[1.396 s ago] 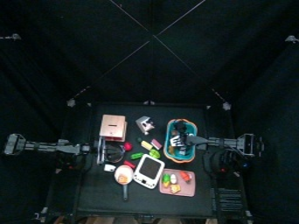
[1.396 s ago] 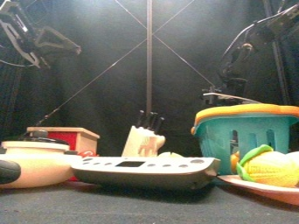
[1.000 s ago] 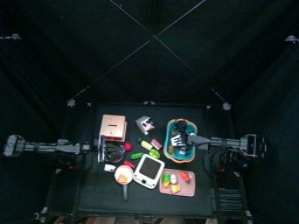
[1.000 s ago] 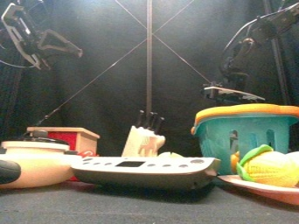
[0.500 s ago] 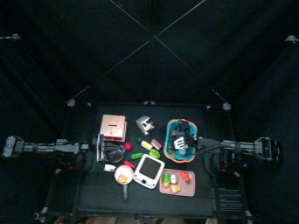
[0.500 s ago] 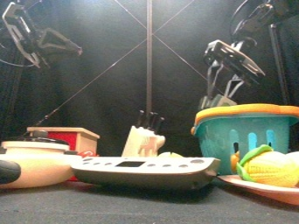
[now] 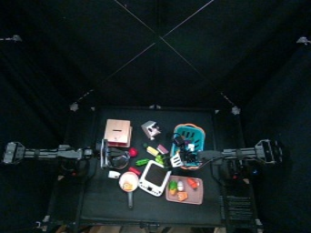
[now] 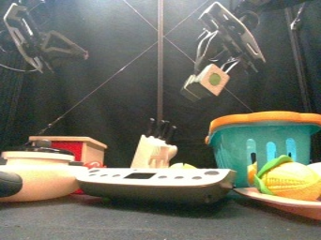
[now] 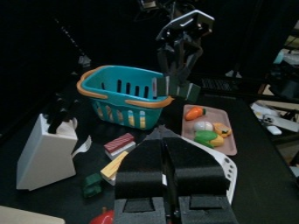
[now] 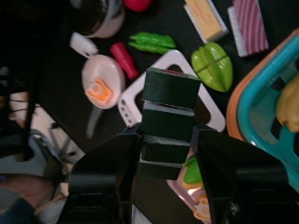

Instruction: Place green sushi roll on stove to cut

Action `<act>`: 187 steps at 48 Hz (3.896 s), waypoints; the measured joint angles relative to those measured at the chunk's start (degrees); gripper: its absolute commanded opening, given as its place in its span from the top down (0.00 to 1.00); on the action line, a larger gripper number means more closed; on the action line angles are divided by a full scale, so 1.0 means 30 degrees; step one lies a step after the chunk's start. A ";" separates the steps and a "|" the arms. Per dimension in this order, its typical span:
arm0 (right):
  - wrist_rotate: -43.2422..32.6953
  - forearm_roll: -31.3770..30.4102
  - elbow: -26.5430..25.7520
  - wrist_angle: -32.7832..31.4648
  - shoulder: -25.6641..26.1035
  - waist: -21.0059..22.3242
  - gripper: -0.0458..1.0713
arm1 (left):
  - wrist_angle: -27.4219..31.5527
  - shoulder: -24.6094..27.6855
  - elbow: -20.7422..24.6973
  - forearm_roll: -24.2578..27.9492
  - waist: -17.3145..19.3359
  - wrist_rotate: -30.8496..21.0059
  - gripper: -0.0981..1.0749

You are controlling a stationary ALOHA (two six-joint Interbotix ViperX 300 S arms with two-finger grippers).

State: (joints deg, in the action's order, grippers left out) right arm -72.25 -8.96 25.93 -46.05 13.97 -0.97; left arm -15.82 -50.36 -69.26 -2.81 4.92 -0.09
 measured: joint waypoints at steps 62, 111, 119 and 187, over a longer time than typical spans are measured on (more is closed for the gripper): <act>-0.4834 -0.0703 -0.4834 -0.0322 -0.8701 -0.1611 0.52 | 0.0703 -0.0029 -0.0059 -0.0586 0.0088 0.0000 0.70; -0.4863 -0.0732 -0.4893 -0.0352 -0.9404 -0.1377 0.23 | 0.0850 -0.0029 -0.0088 -0.0586 0.0117 0.0000 0.70; -0.4746 -0.0762 -0.4922 -0.0410 -0.9434 -0.1377 0.19 | 0.0850 -0.0029 -0.0088 -0.0586 0.0088 0.0000 0.70; -0.3428 0.0967 -0.6475 -0.3193 -1.0342 -0.1670 0.10 | 0.0879 -0.0029 -0.0059 -0.0586 0.0117 0.0029 0.70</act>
State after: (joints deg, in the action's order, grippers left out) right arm -82.53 -6.06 6.50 -55.63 -17.05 -5.98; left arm -13.18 -50.45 -69.43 -4.57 5.27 0.00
